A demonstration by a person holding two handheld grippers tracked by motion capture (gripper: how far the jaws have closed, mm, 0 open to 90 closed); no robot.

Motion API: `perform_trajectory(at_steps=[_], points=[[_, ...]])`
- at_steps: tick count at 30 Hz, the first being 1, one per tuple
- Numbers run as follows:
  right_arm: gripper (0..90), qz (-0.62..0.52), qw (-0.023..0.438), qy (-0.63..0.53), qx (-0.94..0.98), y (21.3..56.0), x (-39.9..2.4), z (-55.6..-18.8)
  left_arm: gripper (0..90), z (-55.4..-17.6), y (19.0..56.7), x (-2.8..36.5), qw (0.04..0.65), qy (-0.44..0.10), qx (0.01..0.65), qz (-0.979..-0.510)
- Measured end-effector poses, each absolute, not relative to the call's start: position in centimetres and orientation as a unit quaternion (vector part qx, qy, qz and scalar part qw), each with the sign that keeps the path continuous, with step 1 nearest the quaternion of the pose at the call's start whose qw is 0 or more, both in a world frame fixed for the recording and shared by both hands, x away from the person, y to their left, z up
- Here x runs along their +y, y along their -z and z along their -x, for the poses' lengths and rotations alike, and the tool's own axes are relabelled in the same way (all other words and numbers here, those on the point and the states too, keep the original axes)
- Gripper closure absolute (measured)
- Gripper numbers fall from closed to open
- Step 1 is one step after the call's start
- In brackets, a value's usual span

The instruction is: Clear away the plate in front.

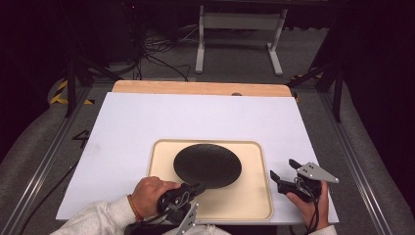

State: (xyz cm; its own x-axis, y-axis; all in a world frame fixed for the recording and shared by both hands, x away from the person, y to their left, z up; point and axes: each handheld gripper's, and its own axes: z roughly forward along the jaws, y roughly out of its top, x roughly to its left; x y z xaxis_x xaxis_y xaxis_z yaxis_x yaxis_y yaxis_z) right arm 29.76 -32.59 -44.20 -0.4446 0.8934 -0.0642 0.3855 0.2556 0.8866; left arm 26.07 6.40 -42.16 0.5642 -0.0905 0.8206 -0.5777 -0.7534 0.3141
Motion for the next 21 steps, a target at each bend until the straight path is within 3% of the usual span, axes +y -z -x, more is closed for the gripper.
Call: perform_trajectory(at_steps=[10,21], points=[[18.6,-0.433,0.297,-0.421,0.74,44.2,-32.4,-29.7,87.4,-26.9,43.0,6.1,0.305,-0.377,-0.202,-0.851],[18.8,-0.434,0.294,-0.419,0.742,44.4,-32.3,-29.8,82.8,-27.8,43.3,6.1,0.321,-0.314,-0.187,-0.874]])
